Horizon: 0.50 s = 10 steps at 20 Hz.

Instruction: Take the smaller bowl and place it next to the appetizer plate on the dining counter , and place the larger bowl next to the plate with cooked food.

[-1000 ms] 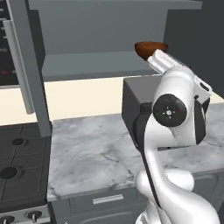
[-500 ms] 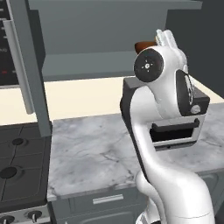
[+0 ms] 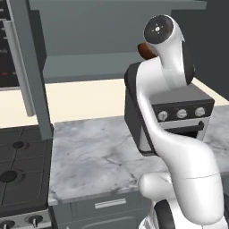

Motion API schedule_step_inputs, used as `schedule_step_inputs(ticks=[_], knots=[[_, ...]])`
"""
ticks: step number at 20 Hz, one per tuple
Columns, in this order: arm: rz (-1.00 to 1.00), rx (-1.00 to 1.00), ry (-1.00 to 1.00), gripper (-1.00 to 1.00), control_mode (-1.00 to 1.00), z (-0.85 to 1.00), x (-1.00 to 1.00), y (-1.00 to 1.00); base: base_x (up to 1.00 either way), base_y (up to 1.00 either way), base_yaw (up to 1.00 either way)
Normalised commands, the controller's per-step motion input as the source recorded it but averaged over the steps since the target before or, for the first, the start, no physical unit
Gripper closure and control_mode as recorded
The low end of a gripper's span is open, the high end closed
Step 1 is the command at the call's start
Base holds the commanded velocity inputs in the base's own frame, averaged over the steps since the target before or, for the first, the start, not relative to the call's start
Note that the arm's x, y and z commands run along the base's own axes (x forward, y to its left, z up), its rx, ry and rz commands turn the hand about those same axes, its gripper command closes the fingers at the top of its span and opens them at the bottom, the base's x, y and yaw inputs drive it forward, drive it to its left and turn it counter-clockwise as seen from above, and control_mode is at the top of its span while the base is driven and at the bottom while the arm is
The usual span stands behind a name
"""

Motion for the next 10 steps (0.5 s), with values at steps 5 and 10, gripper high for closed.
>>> schedule_step_inputs(ticks=[5,10], knots=[[0.04,0.04,0.00,-1.00,-1.00,-0.42,0.98,-0.22,0.00,0.00,0.00],[0.02,0.13,0.00,-1.00,-1.00,-0.31,0.83,-0.10,0.00,0.00,0.00]])
